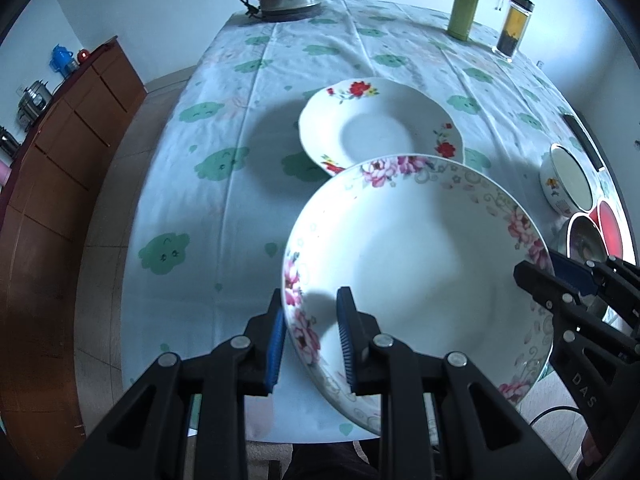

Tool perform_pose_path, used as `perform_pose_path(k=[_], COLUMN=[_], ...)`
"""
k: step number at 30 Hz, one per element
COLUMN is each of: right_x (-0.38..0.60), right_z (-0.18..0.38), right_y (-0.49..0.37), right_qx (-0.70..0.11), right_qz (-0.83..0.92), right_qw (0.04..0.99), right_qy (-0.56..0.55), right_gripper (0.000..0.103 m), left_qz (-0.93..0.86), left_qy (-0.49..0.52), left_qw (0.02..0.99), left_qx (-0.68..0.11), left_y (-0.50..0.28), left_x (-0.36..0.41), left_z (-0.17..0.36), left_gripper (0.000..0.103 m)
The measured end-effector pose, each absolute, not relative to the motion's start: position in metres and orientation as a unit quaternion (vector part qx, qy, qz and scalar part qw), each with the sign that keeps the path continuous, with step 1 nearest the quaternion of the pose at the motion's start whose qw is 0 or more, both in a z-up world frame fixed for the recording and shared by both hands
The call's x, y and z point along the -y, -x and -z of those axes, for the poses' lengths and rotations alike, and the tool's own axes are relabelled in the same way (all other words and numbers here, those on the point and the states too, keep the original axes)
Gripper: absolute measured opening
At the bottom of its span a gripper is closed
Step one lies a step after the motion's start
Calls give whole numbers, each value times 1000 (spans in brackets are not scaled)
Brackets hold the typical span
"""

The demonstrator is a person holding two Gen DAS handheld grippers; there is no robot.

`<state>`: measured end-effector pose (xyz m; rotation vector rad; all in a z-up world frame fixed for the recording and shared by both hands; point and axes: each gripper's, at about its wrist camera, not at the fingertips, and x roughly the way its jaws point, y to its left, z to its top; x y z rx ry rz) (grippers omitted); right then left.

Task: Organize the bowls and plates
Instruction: 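Lift the pink-flowered plate and carry it onto the blue-patterned plate, then lower the pink-flowered plate onto the blue-patterned plate and open left gripper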

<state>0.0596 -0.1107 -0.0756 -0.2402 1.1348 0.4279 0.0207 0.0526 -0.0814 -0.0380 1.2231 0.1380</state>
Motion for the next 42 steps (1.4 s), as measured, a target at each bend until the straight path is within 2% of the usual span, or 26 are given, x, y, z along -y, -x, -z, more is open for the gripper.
perform_pose_path(k=[42], right_x=[144], right_z=[87], right_y=[-47], right_qx=[-547], right_qz=[-148], right_qw=[818], right_qy=[99], right_gripper=[22], left_qz=[-13], left_qy=[-8], left_qw=[808], left_qx=[-589], left_y=[-23], left_x=[-17], left_z=[97], left_gripper=[22])
